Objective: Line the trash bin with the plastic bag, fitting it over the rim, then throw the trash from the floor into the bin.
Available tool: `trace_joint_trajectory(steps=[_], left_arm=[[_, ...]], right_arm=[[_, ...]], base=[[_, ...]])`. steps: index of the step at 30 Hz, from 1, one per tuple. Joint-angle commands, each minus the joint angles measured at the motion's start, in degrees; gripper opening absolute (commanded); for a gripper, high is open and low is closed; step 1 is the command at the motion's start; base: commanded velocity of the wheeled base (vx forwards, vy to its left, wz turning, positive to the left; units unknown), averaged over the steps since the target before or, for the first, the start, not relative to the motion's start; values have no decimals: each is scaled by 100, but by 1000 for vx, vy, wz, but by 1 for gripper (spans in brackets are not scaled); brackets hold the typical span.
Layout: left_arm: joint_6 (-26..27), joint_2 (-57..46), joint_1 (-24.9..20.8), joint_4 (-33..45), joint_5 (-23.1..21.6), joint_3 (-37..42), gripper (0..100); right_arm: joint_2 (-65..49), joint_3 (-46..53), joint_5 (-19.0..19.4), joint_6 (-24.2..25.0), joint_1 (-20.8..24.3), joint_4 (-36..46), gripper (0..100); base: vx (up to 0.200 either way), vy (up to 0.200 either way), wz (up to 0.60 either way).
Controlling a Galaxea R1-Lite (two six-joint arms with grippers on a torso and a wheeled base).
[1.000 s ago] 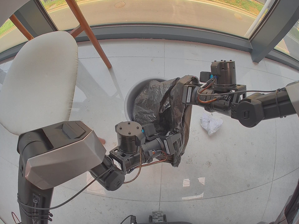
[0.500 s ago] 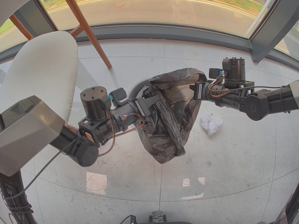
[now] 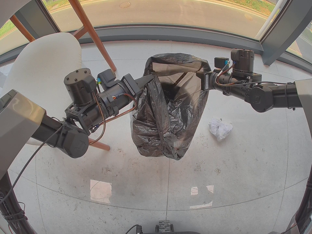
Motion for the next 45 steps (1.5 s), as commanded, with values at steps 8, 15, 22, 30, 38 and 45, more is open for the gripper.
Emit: trace_joint_trajectory(steps=[8, 15, 22, 30, 38, 45], left_arm=[[-203, 298, -12, -2, -352, -369, 0], [-167, 588, 146, -37, -326, -396, 0], [-132, 1081, 322, -20, -212, -809, 0], [-106, 1573, 445, 490, 544, -1960, 0], [422, 1538, 744, 718, 615, -1872, 0], [703, 1160, 928, 727, 623, -1275, 0]], right_arm=[[802, -452, 562, -621, -555, -28, 100], [-595, 1183, 1599, -604, -326, -28, 100], [-1773, 2713, 2030, -586, -282, -98, 100], [-2318, 3222, 1969, -551, -563, -397, 100], [-2722, 3609, 1969, -551, -836, -397, 100], [-2924, 3961, 1969, -551, -941, -441, 100]], base=[[0, 0, 0], [0, 0, 0], [0, 0, 0], [0, 0, 0], [0, 0, 0], [0, 0, 0]])
